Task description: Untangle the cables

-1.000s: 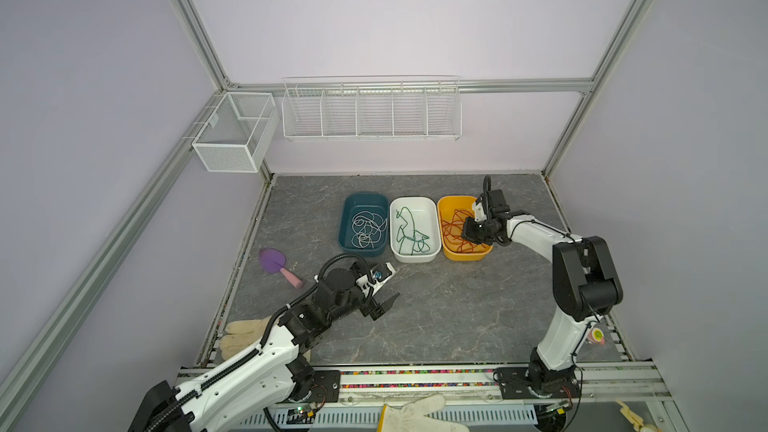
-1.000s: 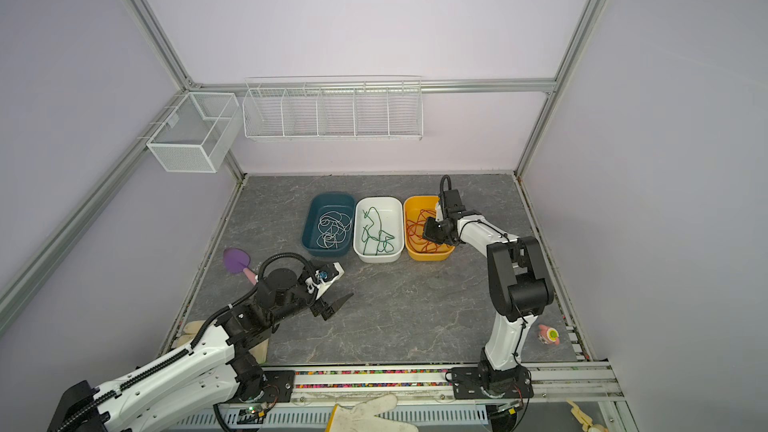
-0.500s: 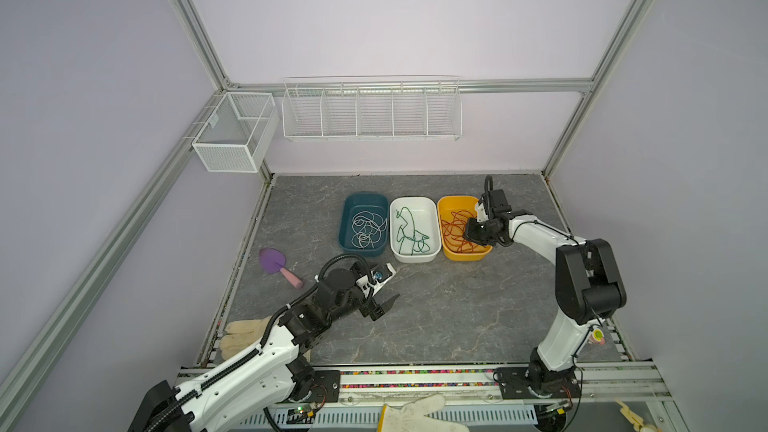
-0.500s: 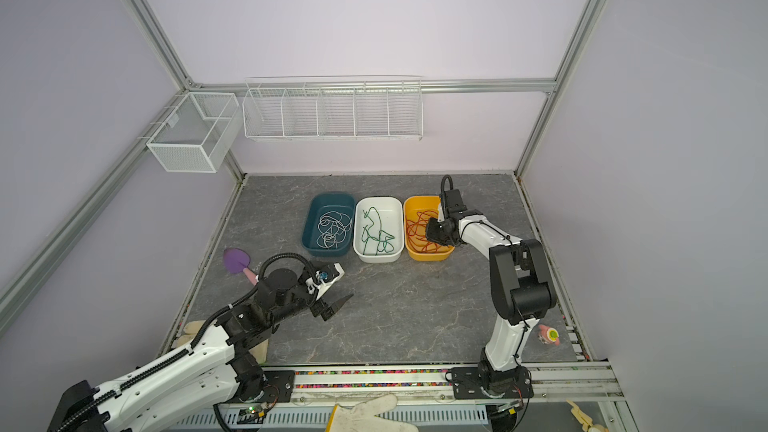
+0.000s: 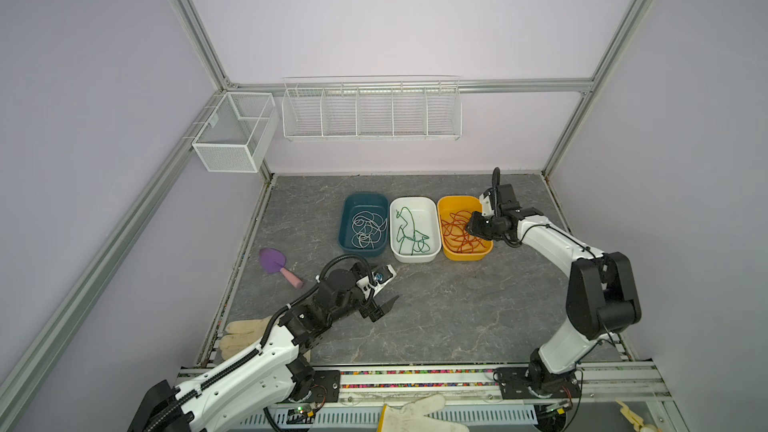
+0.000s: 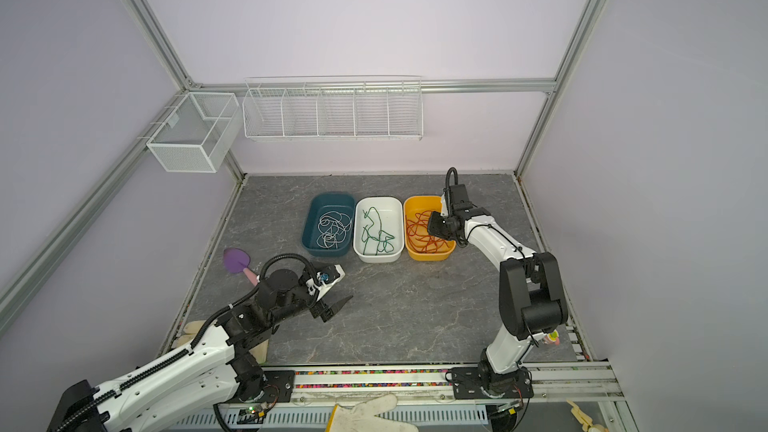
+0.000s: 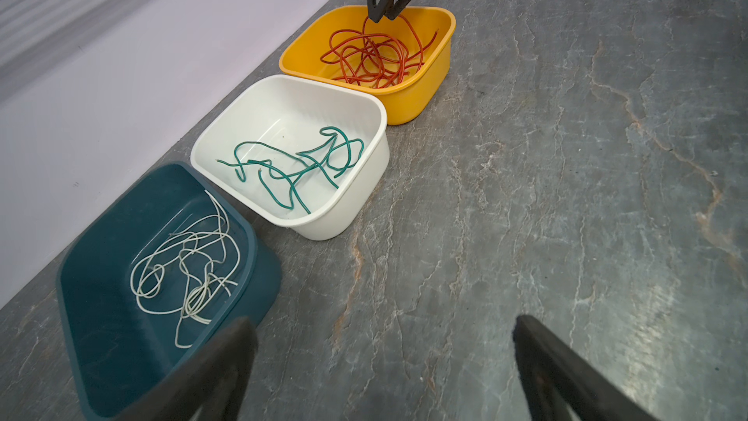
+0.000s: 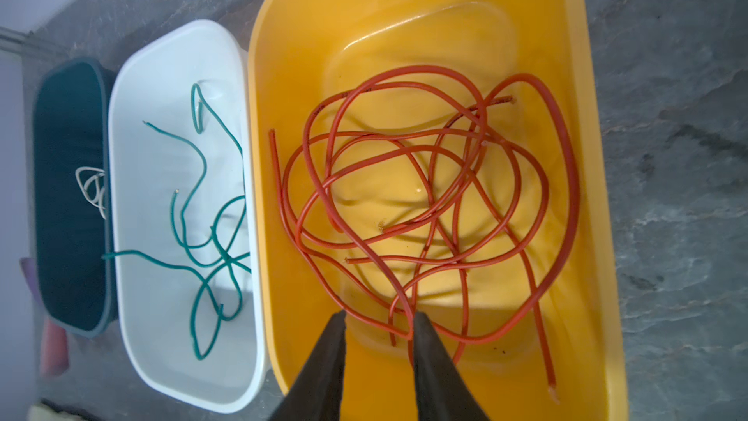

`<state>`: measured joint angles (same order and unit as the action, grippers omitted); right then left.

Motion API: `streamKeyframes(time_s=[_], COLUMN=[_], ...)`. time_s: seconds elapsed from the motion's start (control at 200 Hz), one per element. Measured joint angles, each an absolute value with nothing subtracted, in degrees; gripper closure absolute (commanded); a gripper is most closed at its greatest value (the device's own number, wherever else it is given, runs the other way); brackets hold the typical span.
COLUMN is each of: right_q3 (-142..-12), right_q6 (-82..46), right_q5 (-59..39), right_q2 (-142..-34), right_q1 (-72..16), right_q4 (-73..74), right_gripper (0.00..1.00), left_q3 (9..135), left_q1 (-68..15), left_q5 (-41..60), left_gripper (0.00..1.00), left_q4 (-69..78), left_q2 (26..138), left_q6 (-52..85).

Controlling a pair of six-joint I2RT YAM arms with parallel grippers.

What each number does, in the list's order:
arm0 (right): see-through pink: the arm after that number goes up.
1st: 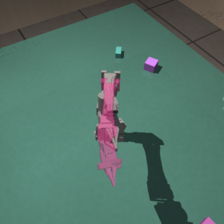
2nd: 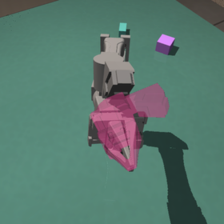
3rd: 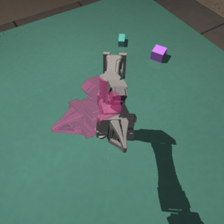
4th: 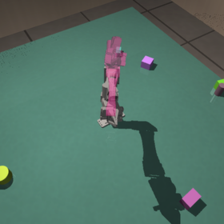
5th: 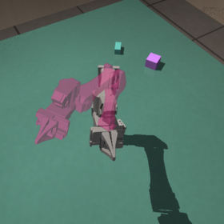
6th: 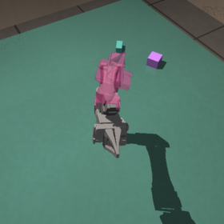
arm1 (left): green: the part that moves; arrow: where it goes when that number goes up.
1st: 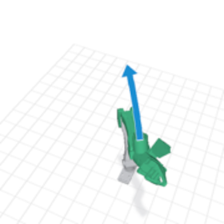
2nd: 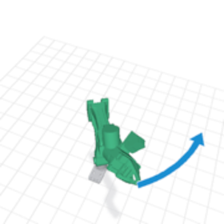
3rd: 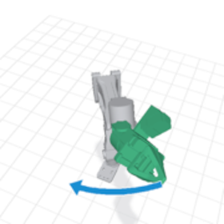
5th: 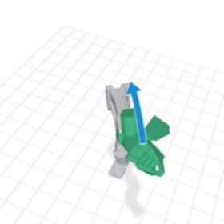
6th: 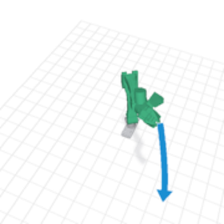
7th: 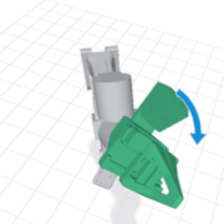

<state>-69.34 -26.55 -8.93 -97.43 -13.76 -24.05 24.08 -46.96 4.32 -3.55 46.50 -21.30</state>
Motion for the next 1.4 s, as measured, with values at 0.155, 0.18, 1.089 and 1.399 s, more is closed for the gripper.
streamKeyframes(time_s=[0.155, 0.18, 1.089, 1.399], right_q3=[-71.1, -71.5, -71.2, -71.2], right_q6=[-26.7, -26.6, -24.4, -21.9], right_q5=[-11.2, -11.6, -8.6, -4.6], right_q2=[-100.9, -101.7, -86.5, -71.4], right_q1=[-13.8, -13.8, -14.7, -14.8], right_q4=[-23.0, -22.8, -25.4, -32.4], right_gripper=[0.83, 0.84, 0.43, 0.11], left_q3=[24.1, 24.1, 24.0, 23.5], left_q1=[-47.0, -47.0, -47.3, -47.3], left_q5=[4.3, 4.3, 2.1, -4.1], left_gripper=[0.01, 0.01, 0.01, 0.01], left_q4=[-3.6, -3.6, -4.2, -2.0], left_q2=[46.5, 46.5, 46.3, 42.6], left_q6=[-21.5, -21.5, -20.8, -12.3])
